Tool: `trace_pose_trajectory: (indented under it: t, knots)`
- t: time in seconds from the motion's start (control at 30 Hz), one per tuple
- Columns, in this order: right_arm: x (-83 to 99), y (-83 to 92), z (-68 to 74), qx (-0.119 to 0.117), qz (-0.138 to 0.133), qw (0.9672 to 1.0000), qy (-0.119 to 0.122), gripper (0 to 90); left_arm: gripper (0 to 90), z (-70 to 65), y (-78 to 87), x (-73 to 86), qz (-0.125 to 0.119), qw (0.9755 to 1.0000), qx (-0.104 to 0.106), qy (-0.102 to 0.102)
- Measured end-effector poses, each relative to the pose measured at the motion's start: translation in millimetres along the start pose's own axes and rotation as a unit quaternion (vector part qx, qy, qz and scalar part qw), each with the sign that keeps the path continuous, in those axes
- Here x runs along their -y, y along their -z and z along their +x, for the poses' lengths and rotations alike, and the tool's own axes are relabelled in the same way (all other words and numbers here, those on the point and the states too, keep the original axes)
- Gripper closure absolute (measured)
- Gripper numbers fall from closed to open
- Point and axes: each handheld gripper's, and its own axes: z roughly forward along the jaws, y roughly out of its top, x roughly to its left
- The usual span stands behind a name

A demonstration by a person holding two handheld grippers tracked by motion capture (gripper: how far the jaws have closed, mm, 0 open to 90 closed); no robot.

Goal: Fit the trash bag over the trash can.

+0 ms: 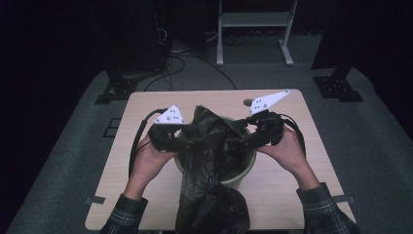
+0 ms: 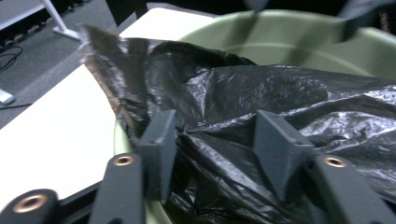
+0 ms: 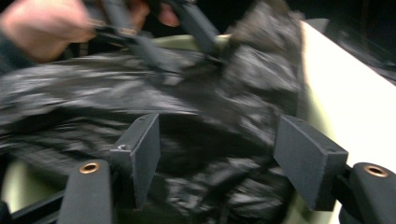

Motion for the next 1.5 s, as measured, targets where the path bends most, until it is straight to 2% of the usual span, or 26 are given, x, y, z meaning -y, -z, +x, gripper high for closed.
trace_pose_trajectory:
  t: [0.1,0.2,0.4,0.47,0.57,0.67,0.77,0.8,0.87,0.93,0.97,1.0,1.03,1.13,1.23,1.3,1.37,1.4,1.5]
  knots:
    - [0.0,-2.7,11.5,-0.017,0.002,0.9998,0.008,27.4,56.1,-0.9,-2.8,1.1,0.015,0.9998,-0.014,-0.007]
    - [-2.0,-7.4,22.8,-0.039,-0.002,0.9991,0.015,25.8,60.6,-1.2,-3.2,1.3,0.014,0.9996,-0.023,-0.007]
    - [-8.9,-26.3,43.8,-0.066,0.013,0.9969,0.040,23.9,62.0,-2.0,-3.6,-1.0,0.030,0.9987,-0.038,-0.018]
    - [-11.0,-32.8,47.9,-0.073,0.021,0.9962,0.043,24.5,61.6,-2.3,-2.7,-0.4,0.029,0.9985,-0.042,-0.018]
    - [-11.9,-36.8,50.4,-0.084,0.025,0.9953,0.042,26.0,57.6,-2.1,3.3,2.4,0.015,0.9989,-0.043,-0.008]
    - [-11.9,-35.4,52.2,-0.116,0.013,0.9926,0.033,26.2,56.6,-0.6,9.5,4.6,0.010,0.9991,-0.041,-0.008]
    - [-12.2,-37.6,57.7,-0.143,0.013,0.9890,0.036,26.3,56.2,-0.3,11.9,5.0,0.007,0.9990,-0.043,-0.007]
    - [-12.3,-39.8,60.3,-0.148,0.019,0.9881,0.037,30.5,56.2,-0.4,12.2,5.0,0.007,0.9991,-0.043,-0.006]
    - [-11.6,-45.0,64.5,-0.164,0.038,0.9844,0.053,46.7,55.9,-1.1,12.7,5.2,0.004,0.9991,-0.043,-0.005]
    - [-11.4,-47.1,67.0,-0.175,0.051,0.9810,0.067,70.3,55.6,-1.6,14.0,5.2,0.003,0.9991,-0.042,-0.006]
    - [-11.6,-46.7,67.2,-0.181,0.050,0.9798,0.069,77.3,55.4,-2.0,14.4,5.3,0.001,0.9991,-0.042,-0.006]
    - [-12.3,-45.5,67.4,-0.176,0.049,0.9805,0.072,84.1,55.1,-2.5,15.0,5.4,0.000,0.9991,-0.042,-0.005]
    - [-13.1,-44.0,67.6,-0.165,0.050,0.9821,0.075,86.9,54.5,-2.8,15.7,5.4,-0.001,0.9991,-0.042,-0.005]
    - [-16.0,-38.2,63.1,-0.137,0.038,0.9873,0.071,87.8,52.5,-4.5,19.0,5.1,-0.006,0.9991,-0.041,-0.004]
    - [-18.8,-32.0,54.4,-0.095,0.029,0.9929,0.064,87.9,49.5,-6.5,23.3,4.7,-0.017,0.9991,-0.039,-0.005]
    - [-19.8,-29.6,45.2,-0.070,0.024,0.9956,0.057,88.6,47.3,-7.5,25.3,4.4,-0.016,0.9991,-0.040,-0.005]
    - [-19.9,-28.4,35.4,-0.040,0.026,0.9976,0.050,88.7,46.2,-7.7,27.2,4.5,-0.019,0.9990,-0.041,-0.005]
    - [-19.7,-27.6,30.2,-0.033,0.024,0.9982,0.044,88.7,45.9,-7.5,28.4,4.6,-0.021,0.9989,-0.042,-0.005]
    - [-18.4,-23.4,16.8,0.004,0.022,0.9992,0.032,89.0,45.3,-6.9,32.9,5.5,-0.026,0.9987,-0.045,-0.003]
